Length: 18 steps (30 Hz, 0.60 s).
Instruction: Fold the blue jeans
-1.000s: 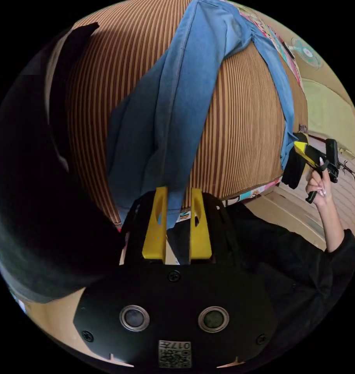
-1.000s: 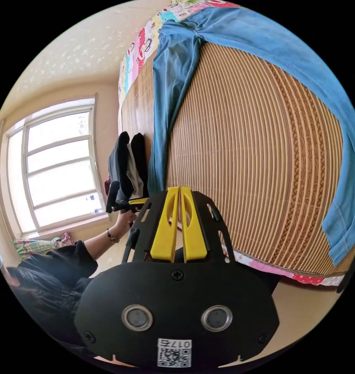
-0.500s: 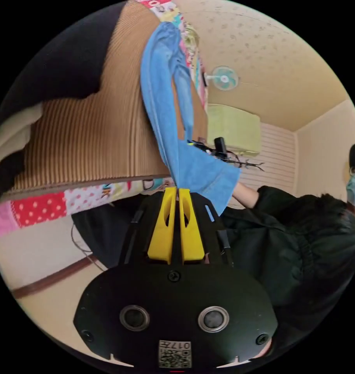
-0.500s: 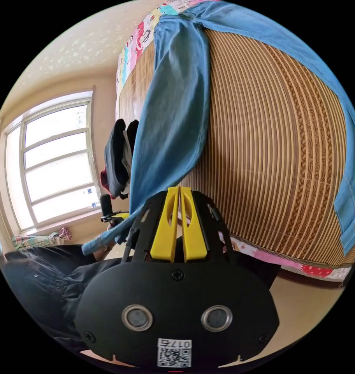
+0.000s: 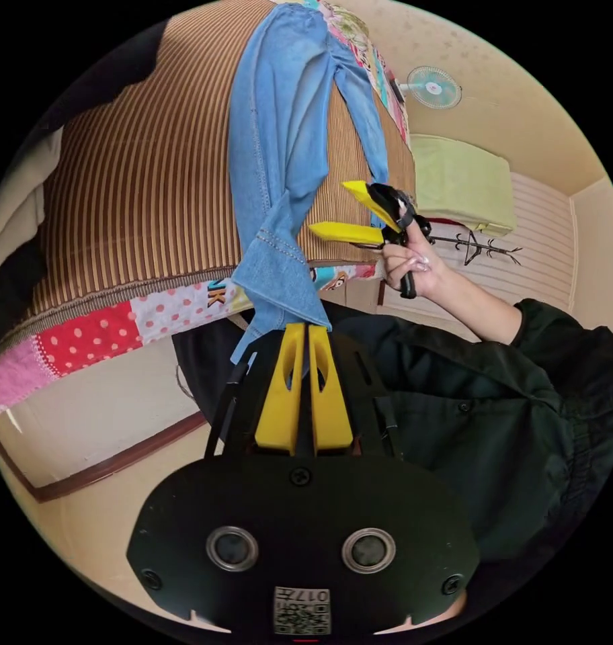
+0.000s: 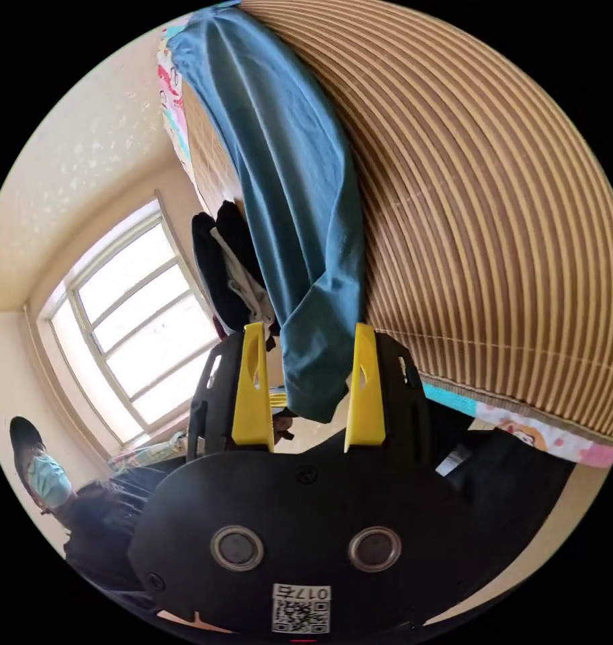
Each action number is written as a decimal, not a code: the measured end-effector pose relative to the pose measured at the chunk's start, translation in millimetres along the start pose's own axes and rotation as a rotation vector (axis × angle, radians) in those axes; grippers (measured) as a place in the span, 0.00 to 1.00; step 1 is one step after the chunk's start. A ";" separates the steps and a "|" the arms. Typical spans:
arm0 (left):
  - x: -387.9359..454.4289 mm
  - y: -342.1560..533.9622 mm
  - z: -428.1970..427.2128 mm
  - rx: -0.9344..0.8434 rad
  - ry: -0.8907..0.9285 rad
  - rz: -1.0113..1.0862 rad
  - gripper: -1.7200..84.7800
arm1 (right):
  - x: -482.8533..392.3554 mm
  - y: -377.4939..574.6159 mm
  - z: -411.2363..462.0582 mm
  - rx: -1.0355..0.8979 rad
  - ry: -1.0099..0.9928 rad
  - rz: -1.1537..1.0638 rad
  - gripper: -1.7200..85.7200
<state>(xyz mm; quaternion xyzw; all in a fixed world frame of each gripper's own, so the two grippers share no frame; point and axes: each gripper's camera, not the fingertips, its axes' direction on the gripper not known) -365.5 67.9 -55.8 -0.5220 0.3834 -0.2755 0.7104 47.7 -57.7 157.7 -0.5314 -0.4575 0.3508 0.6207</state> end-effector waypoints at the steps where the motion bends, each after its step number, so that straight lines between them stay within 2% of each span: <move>1: 1.0 -0.5 -2.9 -0.013 -0.016 0.014 0.01 | -1.7 -3.6 9.2 -0.049 -0.047 0.009 0.21; 4: -2.2 0.4 -13.2 -0.011 -0.005 0.018 0.01 | -9.5 -6.5 40.4 -0.232 -0.039 -0.002 0.20; 6: -4.5 0.9 -19.4 -0.008 0.007 0.018 0.01 | -15.4 -3.8 45.8 -0.268 -0.024 -0.026 0.17; 9: -13.3 3.2 -31.5 0.014 0.077 0.003 0.01 | -26.1 2.9 27.6 -0.271 0.015 -0.085 0.08; 14: -42.0 22.7 -65.5 0.115 0.198 -0.034 0.01 | -33.7 24.3 -21.0 -0.349 -0.043 -0.190 0.05; 18: -62.8 36.3 -79.9 0.189 0.224 -0.088 0.01 | -32.7 50.1 -49.1 -0.354 0.007 -0.247 0.04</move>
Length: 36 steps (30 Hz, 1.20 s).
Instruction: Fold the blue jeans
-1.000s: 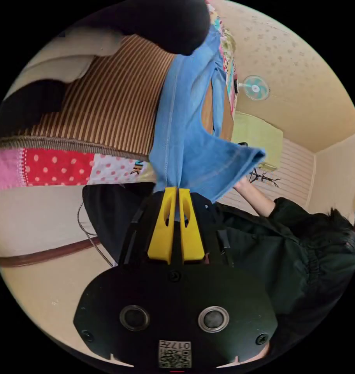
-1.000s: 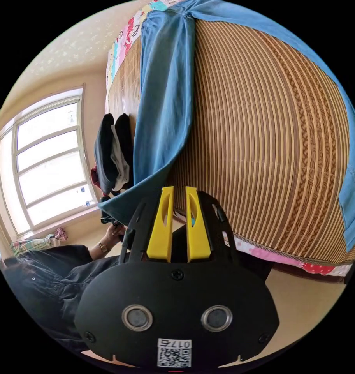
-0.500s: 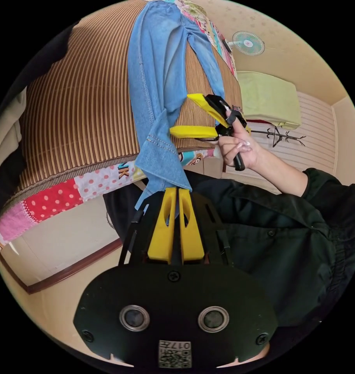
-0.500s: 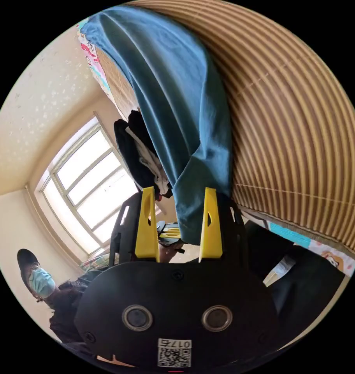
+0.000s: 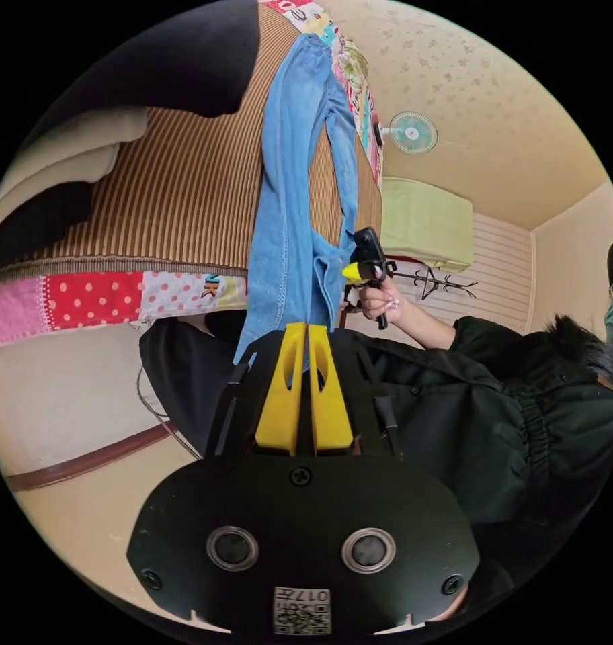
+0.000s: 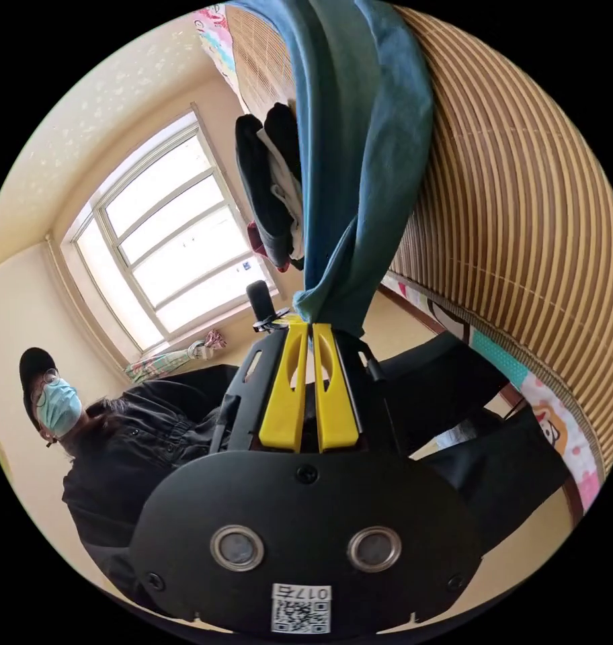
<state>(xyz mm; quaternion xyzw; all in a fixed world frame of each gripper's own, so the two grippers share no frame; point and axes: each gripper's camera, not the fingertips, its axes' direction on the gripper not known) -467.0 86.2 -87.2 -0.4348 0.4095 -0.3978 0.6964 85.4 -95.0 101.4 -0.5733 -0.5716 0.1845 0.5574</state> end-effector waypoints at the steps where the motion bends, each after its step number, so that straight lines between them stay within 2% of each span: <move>1: -6.3 1.6 -3.4 0.026 0.016 -0.017 0.01 | -0.4 6.8 0.5 -0.018 0.018 -0.001 0.04; 6: -24.4 5.4 -10.4 0.094 0.007 -0.050 0.01 | 1.0 37.4 12.6 -0.081 0.008 -0.063 0.03; 8: -37.2 6.6 -9.7 0.122 0.014 -0.075 0.01 | 16.6 44.9 26.6 -0.128 0.048 -0.003 0.04; 10: -50.3 4.8 1.4 0.105 -0.024 -0.115 0.01 | 44.4 48.7 43.3 -0.125 0.156 0.121 0.04; 13: -81.4 -0.2 30.0 0.064 -0.210 -0.255 0.01 | 69.8 48.3 58.0 -0.111 0.338 0.272 0.04; 16: -115.1 2.1 47.4 0.050 -0.301 -0.429 0.01 | 58.5 53.4 63.9 -0.141 0.391 0.242 0.06; 20: -114.4 13.9 55.2 0.144 -0.291 -0.476 0.03 | 22.9 82.3 31.2 -0.041 0.585 0.188 0.09; 22: -102.5 11.5 64.3 0.143 -0.316 -0.446 0.05 | 4.0 108.9 -20.1 0.171 0.800 0.234 0.11; 23: -93.0 6.2 73.5 0.128 -0.326 -0.411 0.05 | 1.7 116.4 -34.9 0.237 0.841 0.263 0.11; 24: -87.9 2.6 79.0 0.119 -0.328 -0.391 0.05 | 0.4 132.5 -64.3 0.381 0.901 0.332 0.12; 25: -77.4 -6.2 91.5 0.097 -0.323 -0.345 0.06 | 3.7 148.9 -90.8 0.526 0.925 0.402 0.13; 27: -60.3 -22.5 112.9 0.063 -0.299 -0.266 0.06 | 17.4 165.1 -116.4 0.686 0.898 0.451 0.13; 30: -29.9 -55.9 151.0 0.002 -0.235 -0.128 0.06 | 47.1 160.7 -123.0 0.634 0.900 0.549 0.11; 32: 0.0 -86.2 177.5 -0.041 -0.170 -0.010 0.07 | 30.1 163.8 -112.2 0.631 0.931 0.478 0.08; 34: 26.3 -108.7 193.8 -0.060 -0.124 0.080 0.08 | -13.0 179.1 -86.3 0.623 1.005 0.296 0.07; 36: 54.0 -131.9 211.6 -0.091 -0.078 0.165 0.09 | -46.1 201.6 -65.6 0.621 0.992 0.146 0.06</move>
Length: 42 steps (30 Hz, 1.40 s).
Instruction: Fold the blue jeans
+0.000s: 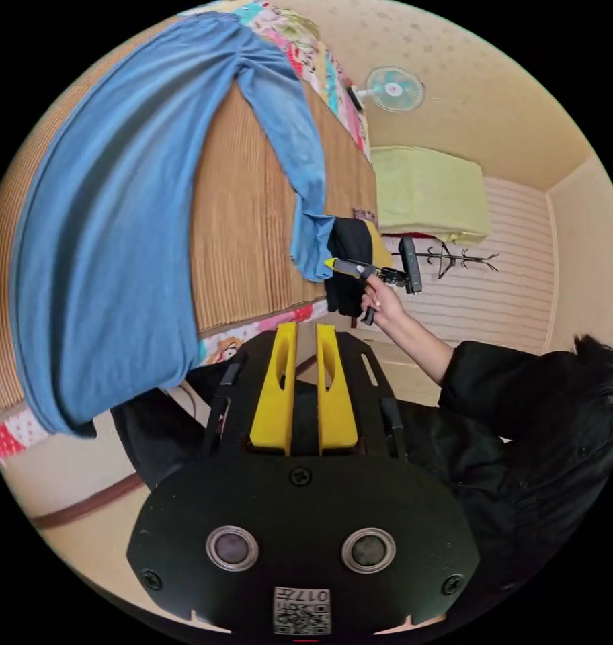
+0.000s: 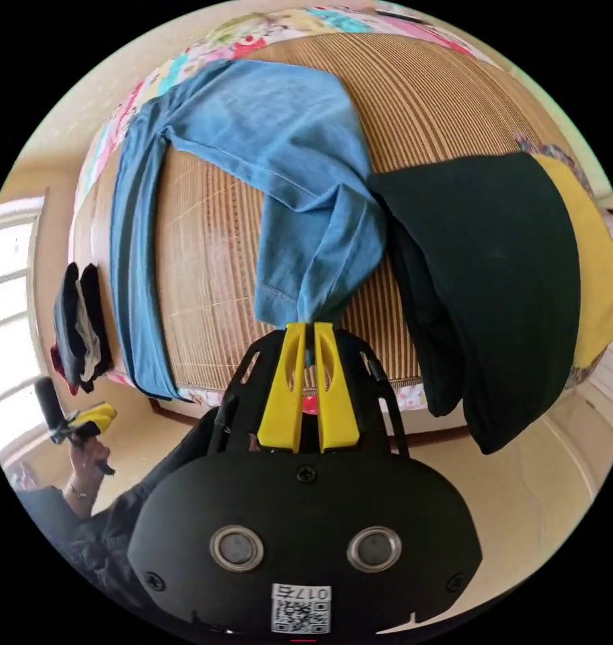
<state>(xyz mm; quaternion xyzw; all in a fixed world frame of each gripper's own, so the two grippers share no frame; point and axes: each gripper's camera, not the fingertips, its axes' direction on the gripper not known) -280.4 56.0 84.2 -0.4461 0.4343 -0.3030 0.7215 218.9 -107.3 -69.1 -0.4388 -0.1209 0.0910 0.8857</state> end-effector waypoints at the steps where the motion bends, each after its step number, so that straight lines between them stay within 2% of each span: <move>1: 15.6 -18.0 8.9 -0.014 0.025 0.045 0.10 | -12.0 17.2 -18.1 0.031 -0.046 -0.059 0.06; 4: 47.1 -59.4 32.5 -0.034 0.077 0.108 0.14 | -29.8 55.0 -58.7 0.098 -0.199 -0.185 0.06; 7: 53.9 -96.9 68.2 -0.131 0.125 0.070 0.19 | -30.9 79.0 -85.7 0.132 -0.397 -0.254 0.06; 9: 49.9 -110.9 88.0 -0.180 0.189 0.025 0.18 | -24.3 87.6 -94.9 0.112 -0.460 -0.279 0.06; 11: 49.9 -114.0 92.4 -0.170 0.228 -0.009 0.07 | -6.7 99.8 -109.8 0.147 -0.467 -0.311 0.07; 12: 52.5 -112.6 90.1 -0.155 0.237 0.002 0.06 | 14.2 106.0 -119.9 0.162 -0.522 -0.311 0.07; 15: 59.7 -99.8 76.5 -0.081 0.383 0.001 0.03 | 89.6 114.3 -128.9 0.192 -0.727 -0.167 0.11; 17: 58.8 -86.7 65.6 0.005 0.569 -0.033 0.02 | 138.2 115.8 -120.3 0.208 -0.860 -0.025 0.13; 19: 58.9 -78.7 60.6 0.038 0.616 -0.055 0.02 | 190.1 112.1 -92.5 0.220 -1.174 0.146 0.17; 21: 60.3 -72.7 56.7 0.068 0.627 -0.066 0.02 | 206.5 104.3 -60.0 0.140 -1.376 0.252 0.22; 25: 60.1 -70.6 57.1 0.111 0.648 -0.085 0.02 | 184.7 92.2 -1.4 -0.100 -1.729 0.333 0.26; 28: 61.0 -75.4 63.4 0.097 0.598 -0.082 0.02 | 165.6 89.3 16.7 -0.157 -1.980 0.418 0.26; 29: 61.4 -77.8 66.6 0.084 0.576 -0.074 0.02 | 164.1 88.9 17.4 -0.158 -2.006 0.436 0.25; 30: 61.2 -78.6 68.1 0.080 0.569 -0.072 0.02 | 163.4 87.9 15.8 -0.163 -2.022 0.457 0.22; 31: 59.8 -79.5 70.6 0.077 0.564 -0.073 0.02 | 167.4 87.2 6.9 -0.143 -1.981 0.444 0.13; 32: 57.0 -79.0 72.0 0.080 0.569 -0.076 0.02 | 171.6 87.6 -0.7 -0.116 -1.941 0.432 0.09; 36: 39.9 -69.3 73.8 0.071 0.495 -0.076 0.02 | 212.6 102.2 -79.8 0.149 -1.706 0.235 0.06; 38: 17.9 -57.1 85.9 0.027 0.340 -0.106 0.02 | 230.4 120.9 -108.2 0.229 -1.559 0.192 0.06; 41: -29.5 -45.2 131.8 -0.068 0.115 -0.196 0.02 | 241.3 148.2 -112.1 0.104 -1.186 0.171 0.05; 42: -43.9 -42.7 145.1 -0.094 0.070 -0.251 0.03 | 242.8 159.8 -99.2 0.020 -0.962 0.183 0.05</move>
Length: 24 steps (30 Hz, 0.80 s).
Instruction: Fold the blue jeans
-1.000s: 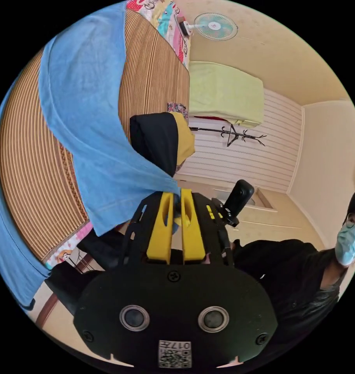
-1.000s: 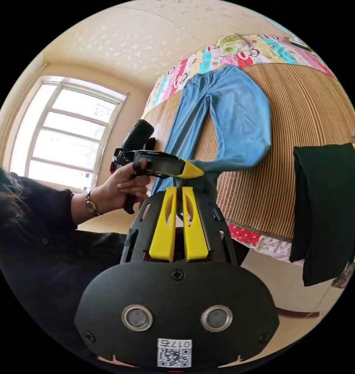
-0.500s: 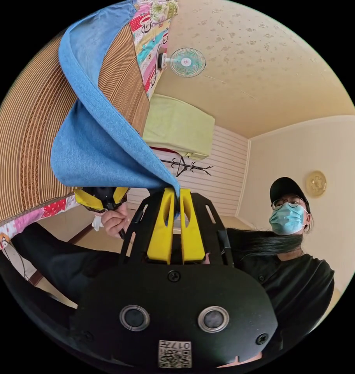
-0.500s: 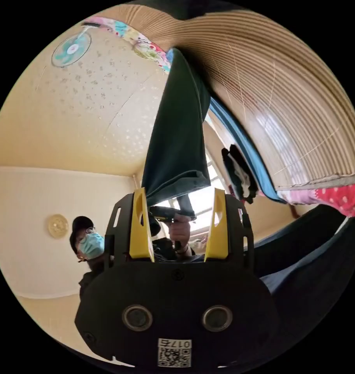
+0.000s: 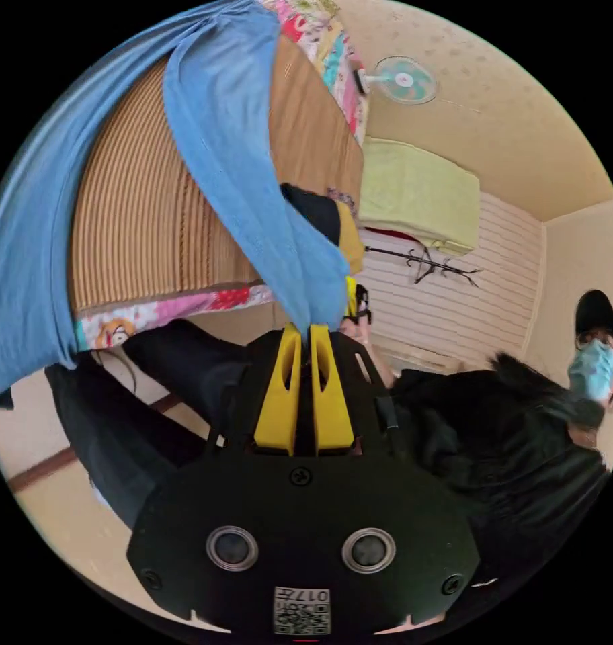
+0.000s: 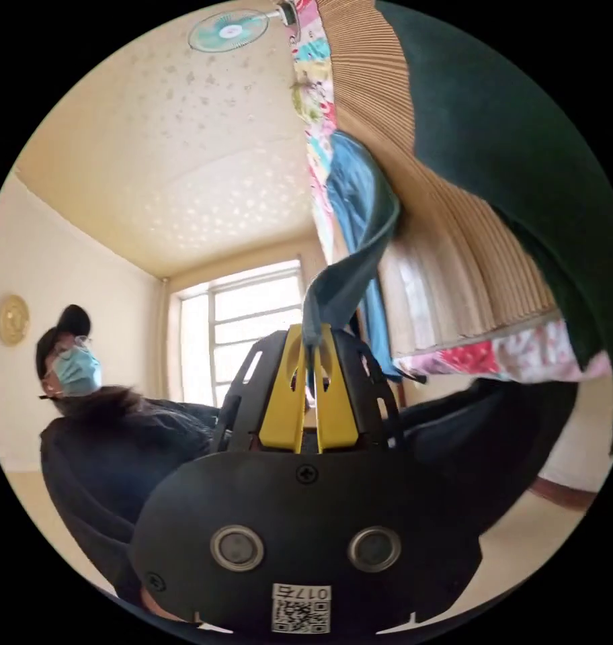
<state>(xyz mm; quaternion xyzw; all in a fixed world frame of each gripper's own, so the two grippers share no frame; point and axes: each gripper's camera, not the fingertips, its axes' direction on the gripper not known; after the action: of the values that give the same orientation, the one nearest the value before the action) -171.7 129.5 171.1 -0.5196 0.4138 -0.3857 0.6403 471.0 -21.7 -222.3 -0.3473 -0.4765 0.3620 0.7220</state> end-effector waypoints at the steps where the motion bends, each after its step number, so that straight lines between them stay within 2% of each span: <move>1: -31.0 -3.1 22.4 -0.022 -0.054 -0.130 0.04 | 16.9 9.1 8.7 -0.059 0.230 0.046 0.05; 3: -66.1 -3.3 46.2 -0.006 -0.012 -0.280 0.06 | 37.6 19.1 16.6 -0.094 0.337 0.101 0.05; 6: -71.2 -14.0 64.7 0.041 0.116 -0.290 0.09 | 40.6 26.7 20.0 -0.043 0.276 0.141 0.05; 9: -30.5 -42.8 75.8 0.005 0.043 -0.161 0.12 | 15.5 30.1 33.7 -0.060 0.328 0.064 0.05; 14: 58.3 -102.2 123.1 -0.089 -0.155 0.099 0.19 | -44.8 38.4 63.6 -0.158 0.190 -0.215 0.05; 17: 75.6 -126.3 164.5 -0.189 -0.245 0.113 0.22 | -71.4 43.1 87.5 -0.293 0.180 -0.376 0.05; 21: 71.4 -127.6 198.8 -0.289 -0.398 0.079 0.18 | -84.5 47.1 113.9 -0.463 0.261 -0.509 0.06; 24: 66.6 -112.2 194.0 -0.258 -0.460 0.075 0.05 | -79.4 42.9 121.5 -0.584 0.260 -0.537 0.06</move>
<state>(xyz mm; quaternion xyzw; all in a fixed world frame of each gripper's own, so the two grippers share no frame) 25.7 116.9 295.9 -0.6551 0.3220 -0.1774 0.6600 326.1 -49.2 -256.2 -0.4437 -0.5378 -0.0362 0.7160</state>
